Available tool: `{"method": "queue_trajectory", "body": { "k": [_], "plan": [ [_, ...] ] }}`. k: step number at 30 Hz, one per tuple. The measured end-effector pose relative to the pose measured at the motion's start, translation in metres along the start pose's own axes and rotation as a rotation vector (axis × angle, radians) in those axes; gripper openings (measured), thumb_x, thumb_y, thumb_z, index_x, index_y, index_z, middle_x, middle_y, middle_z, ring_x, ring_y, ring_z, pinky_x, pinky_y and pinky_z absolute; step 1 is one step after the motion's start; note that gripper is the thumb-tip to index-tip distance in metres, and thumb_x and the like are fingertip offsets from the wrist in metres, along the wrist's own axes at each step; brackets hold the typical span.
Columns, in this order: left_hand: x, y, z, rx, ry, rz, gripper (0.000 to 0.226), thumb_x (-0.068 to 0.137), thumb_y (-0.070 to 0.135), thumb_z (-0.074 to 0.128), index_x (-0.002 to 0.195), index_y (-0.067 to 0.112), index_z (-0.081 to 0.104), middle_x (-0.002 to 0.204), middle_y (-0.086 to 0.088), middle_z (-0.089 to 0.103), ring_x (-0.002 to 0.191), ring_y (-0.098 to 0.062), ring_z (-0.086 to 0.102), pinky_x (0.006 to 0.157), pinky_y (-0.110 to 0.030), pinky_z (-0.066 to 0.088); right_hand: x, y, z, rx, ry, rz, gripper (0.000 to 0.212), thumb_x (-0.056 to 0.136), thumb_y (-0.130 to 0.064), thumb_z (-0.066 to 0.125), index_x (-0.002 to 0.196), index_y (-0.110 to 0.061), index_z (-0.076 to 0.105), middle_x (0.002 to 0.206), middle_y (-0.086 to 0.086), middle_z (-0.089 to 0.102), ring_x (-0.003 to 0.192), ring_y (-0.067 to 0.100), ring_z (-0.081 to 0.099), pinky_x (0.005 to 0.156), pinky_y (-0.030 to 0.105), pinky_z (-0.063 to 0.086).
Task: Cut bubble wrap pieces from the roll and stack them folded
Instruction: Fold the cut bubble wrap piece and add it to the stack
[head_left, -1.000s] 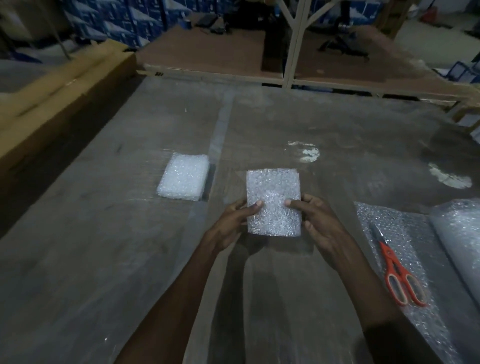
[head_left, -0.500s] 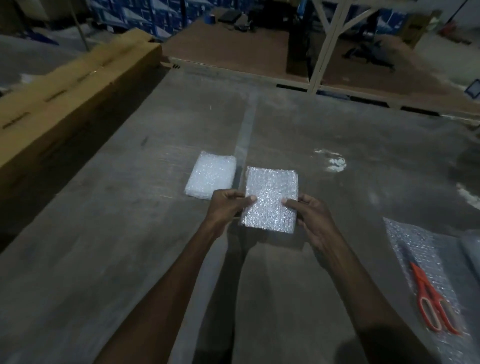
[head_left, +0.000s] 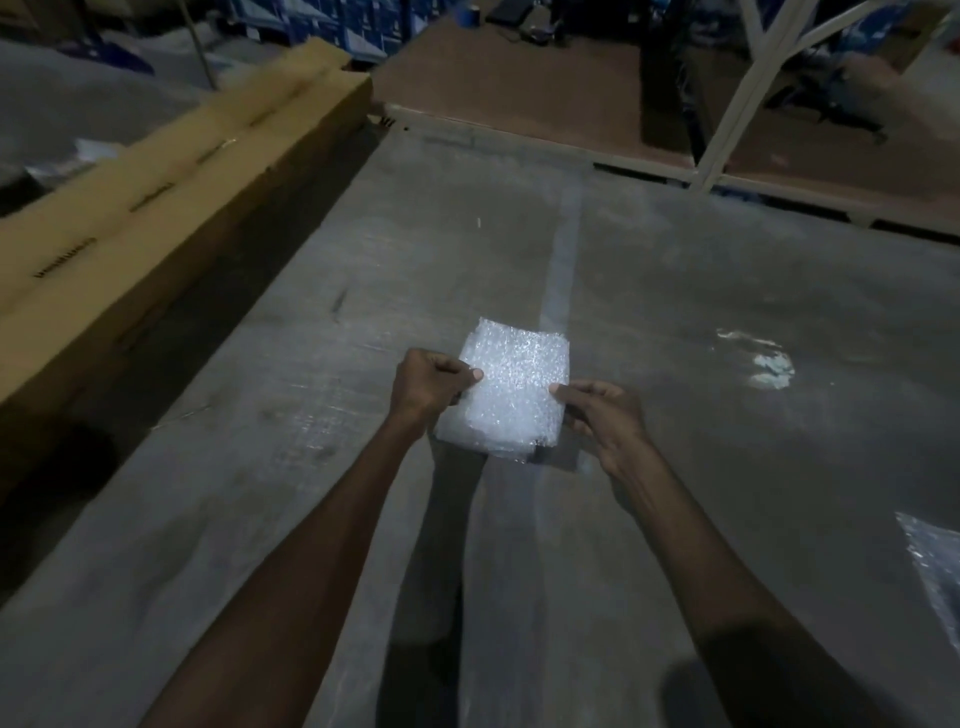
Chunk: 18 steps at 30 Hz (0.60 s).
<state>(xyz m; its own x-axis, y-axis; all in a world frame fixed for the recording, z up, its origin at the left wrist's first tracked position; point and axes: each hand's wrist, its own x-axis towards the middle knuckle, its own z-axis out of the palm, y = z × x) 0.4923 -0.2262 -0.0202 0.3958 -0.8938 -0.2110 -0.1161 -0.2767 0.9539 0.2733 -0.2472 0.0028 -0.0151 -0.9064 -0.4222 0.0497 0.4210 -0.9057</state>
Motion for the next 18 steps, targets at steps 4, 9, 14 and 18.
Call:
{"method": "queue_trajectory", "body": {
  "k": [4, 9, 14, 18],
  "plan": [
    [0.016, -0.008, -0.001, 0.126, 0.052, 0.033, 0.015, 0.072, 0.024, 0.089, 0.069, 0.015, 0.078, 0.064, -0.002, 0.073, 0.054, -0.013, 0.061, 0.066, -0.035, 0.056, 0.014, 0.005, 0.012, -0.056, 0.057, -0.036, 0.014, 0.078, -0.002, 0.086, 0.081, -0.007, 0.073, 0.071, 0.003, 0.074, 0.056, 0.008, 0.064, 0.051, 0.018, 0.052],
    [0.014, -0.013, 0.0, 0.342, 0.106, 0.104, 0.016, 0.075, 0.03, 0.086, 0.081, 0.016, 0.08, 0.08, -0.001, 0.077, 0.073, -0.013, 0.069, 0.064, -0.022, 0.044, 0.021, 0.019, 0.019, -0.166, 0.121, -0.061, 0.017, 0.076, -0.007, 0.088, 0.085, -0.006, 0.073, 0.069, 0.008, 0.071, 0.056, 0.016, 0.058, 0.056, 0.029, 0.053],
    [0.008, -0.015, -0.002, 0.466, 0.137, 0.238, 0.021, 0.082, 0.03, 0.08, 0.096, 0.016, 0.073, 0.097, -0.008, 0.074, 0.088, -0.024, 0.068, 0.08, -0.035, 0.055, 0.016, 0.022, 0.023, -0.316, 0.172, -0.179, 0.02, 0.078, -0.021, 0.088, 0.085, -0.01, 0.073, 0.07, 0.002, 0.071, 0.056, 0.012, 0.059, 0.05, 0.022, 0.046],
    [0.001, -0.019, -0.004, 0.565, 0.139, 0.541, 0.042, 0.091, 0.025, 0.07, 0.128, 0.008, 0.063, 0.125, -0.012, 0.063, 0.11, -0.029, 0.061, 0.089, -0.043, 0.054, 0.014, 0.016, 0.024, -0.468, 0.367, -0.656, 0.011, 0.084, -0.017, 0.078, 0.094, -0.012, 0.075, 0.084, 0.001, 0.071, 0.07, 0.014, 0.065, 0.07, 0.032, 0.055]
  ]
}}
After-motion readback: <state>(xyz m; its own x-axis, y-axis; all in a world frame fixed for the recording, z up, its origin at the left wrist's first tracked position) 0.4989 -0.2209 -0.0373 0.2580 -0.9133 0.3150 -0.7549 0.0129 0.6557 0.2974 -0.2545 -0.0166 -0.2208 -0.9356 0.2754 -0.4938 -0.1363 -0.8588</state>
